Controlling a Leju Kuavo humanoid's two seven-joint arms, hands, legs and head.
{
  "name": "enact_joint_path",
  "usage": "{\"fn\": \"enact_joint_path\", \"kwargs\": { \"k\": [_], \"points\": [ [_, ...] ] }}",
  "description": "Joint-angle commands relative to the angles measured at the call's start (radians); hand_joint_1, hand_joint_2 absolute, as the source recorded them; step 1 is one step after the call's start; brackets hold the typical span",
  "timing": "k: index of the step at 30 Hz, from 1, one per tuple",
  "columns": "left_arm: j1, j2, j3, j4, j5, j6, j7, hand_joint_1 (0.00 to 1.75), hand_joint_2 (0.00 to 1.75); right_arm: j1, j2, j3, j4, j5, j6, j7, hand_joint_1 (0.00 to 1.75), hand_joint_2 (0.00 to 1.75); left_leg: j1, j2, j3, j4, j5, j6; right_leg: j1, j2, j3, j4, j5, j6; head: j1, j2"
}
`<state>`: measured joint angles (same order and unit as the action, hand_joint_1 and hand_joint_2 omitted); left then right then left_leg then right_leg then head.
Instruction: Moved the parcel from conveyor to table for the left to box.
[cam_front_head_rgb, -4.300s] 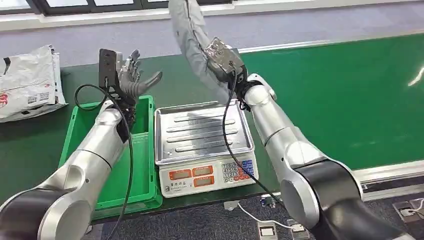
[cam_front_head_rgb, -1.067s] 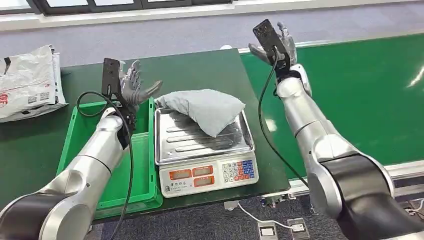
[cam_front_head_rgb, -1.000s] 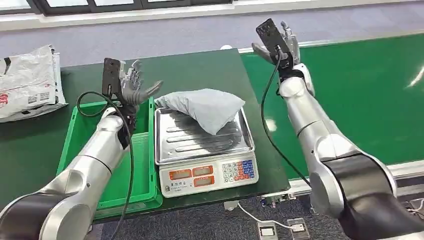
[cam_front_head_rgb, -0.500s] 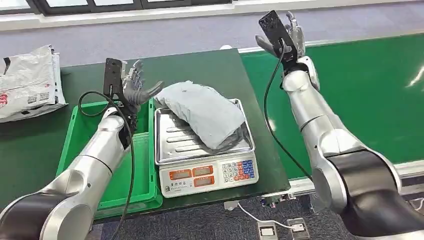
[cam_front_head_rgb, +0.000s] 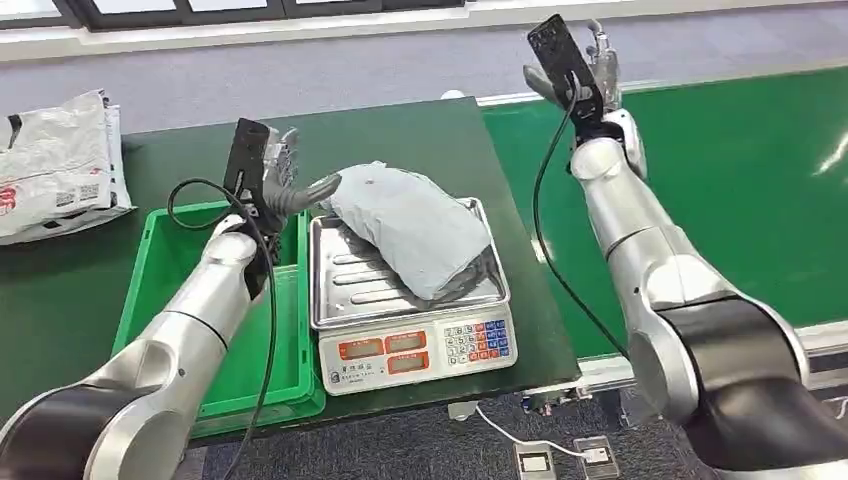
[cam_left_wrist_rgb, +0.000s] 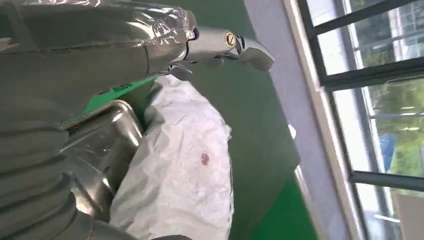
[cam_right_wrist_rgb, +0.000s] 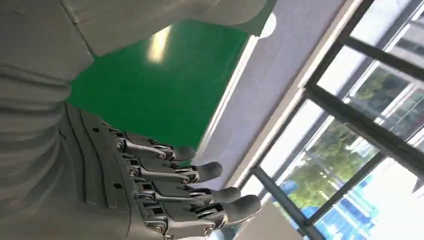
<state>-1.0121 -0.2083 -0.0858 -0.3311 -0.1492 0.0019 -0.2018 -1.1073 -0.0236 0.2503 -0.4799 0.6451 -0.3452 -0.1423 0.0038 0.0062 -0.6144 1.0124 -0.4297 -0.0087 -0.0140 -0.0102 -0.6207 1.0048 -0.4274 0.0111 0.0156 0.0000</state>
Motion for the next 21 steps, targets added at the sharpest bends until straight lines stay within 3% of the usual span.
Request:
{"fn": "enact_joint_path", "kwargs": {
  "k": [1, 4, 12, 21],
  "points": [
    [-0.06, 0.011, -0.119, 0.069, -0.065, -0.01, 0.024, 0.0, 1.75, -0.046, -0.071, -0.106, 0.099, 0.002, -0.021, 0.007, 0.0, 1.75, 0.0, -0.002, 0.0, 0.0, 0.0, 0.0, 0.0, -0.002, 0.001, 0.0, -0.001, 0.0, 0.0, 0.0],
    [-0.075, 0.022, -0.157, 0.087, -0.102, -0.078, 0.082, 0.0, 1.75, -0.05, -0.08, -0.116, 0.107, 0.014, -0.021, 0.016, 0.0, 1.75, 0.0, -0.003, 0.0, 0.001, 0.0, 0.0, 0.0, -0.002, 0.002, 0.0, -0.001, 0.0, 0.0, 0.0],
    [-0.081, 0.002, -0.198, 0.081, -0.142, -0.136, 0.083, 0.0, 1.75, -0.044, -0.081, -0.133, 0.103, 0.027, -0.018, 0.013, 0.0, 1.75, 0.0, -0.001, 0.0, 0.001, 0.0, 0.0, 0.0, 0.0, 0.0, 0.0, 0.0, -0.001, 0.0, 0.0],
    [-0.066, -0.045, -0.378, 0.071, -0.339, -0.179, 0.029, 0.0, 1.75, -0.02, -0.065, -0.175, 0.096, 0.071, 0.009, -0.006, 0.0, 1.75, 0.0, -0.001, 0.001, 0.0, 0.0, 0.0, 0.0, 0.0, 0.001, 0.0, -0.001, 0.0, 0.0, 0.0]
  ]
}}
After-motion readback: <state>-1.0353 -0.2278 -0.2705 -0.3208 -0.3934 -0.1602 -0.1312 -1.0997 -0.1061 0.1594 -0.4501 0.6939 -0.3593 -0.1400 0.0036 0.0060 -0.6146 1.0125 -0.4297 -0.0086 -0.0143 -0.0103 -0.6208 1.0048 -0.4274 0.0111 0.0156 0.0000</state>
